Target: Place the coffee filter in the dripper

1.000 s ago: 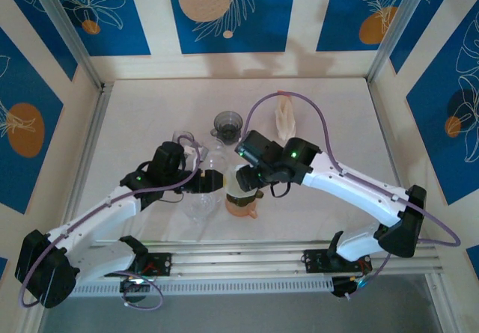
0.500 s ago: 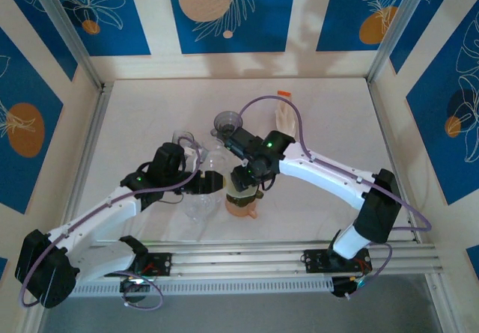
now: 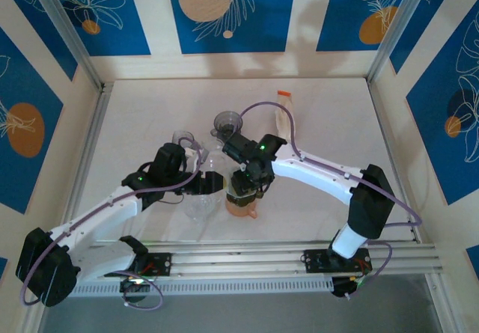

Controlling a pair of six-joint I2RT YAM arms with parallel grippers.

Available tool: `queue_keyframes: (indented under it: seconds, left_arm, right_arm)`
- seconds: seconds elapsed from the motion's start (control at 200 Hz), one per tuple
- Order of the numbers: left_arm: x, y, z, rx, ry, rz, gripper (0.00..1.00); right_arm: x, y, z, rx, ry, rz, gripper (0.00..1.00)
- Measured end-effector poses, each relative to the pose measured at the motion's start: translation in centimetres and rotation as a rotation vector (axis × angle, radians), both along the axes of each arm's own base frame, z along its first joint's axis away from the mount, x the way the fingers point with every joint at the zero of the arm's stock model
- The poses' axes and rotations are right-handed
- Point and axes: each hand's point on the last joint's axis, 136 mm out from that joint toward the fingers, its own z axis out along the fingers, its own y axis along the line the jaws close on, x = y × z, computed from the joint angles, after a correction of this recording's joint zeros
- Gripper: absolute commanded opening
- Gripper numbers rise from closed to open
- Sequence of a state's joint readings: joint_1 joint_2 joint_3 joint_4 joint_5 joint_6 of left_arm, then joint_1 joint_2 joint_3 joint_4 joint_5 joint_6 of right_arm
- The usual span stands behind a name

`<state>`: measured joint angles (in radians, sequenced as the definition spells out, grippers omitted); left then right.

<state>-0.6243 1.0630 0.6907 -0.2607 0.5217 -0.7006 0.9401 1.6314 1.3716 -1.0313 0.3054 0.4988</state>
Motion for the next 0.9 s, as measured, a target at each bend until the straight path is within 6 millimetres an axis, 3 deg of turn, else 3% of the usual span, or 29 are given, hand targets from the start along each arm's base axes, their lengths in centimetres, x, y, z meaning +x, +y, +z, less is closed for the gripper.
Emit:
queue_keyframes:
  seconds: [0.43,0.9]
  left_arm:
    - [0.5,-0.3,1.4,-0.048,-0.044,0.02,0.75]
    - [0.7,-0.4,0.2,-0.027,-0.015,0.02,0.71]
  right_arm:
    - [0.2,0.3,-0.9,0.006,-0.006,0.0,0.6]
    - [0.2,0.3,-1.2,0.003,-0.012,0.002,0.6]
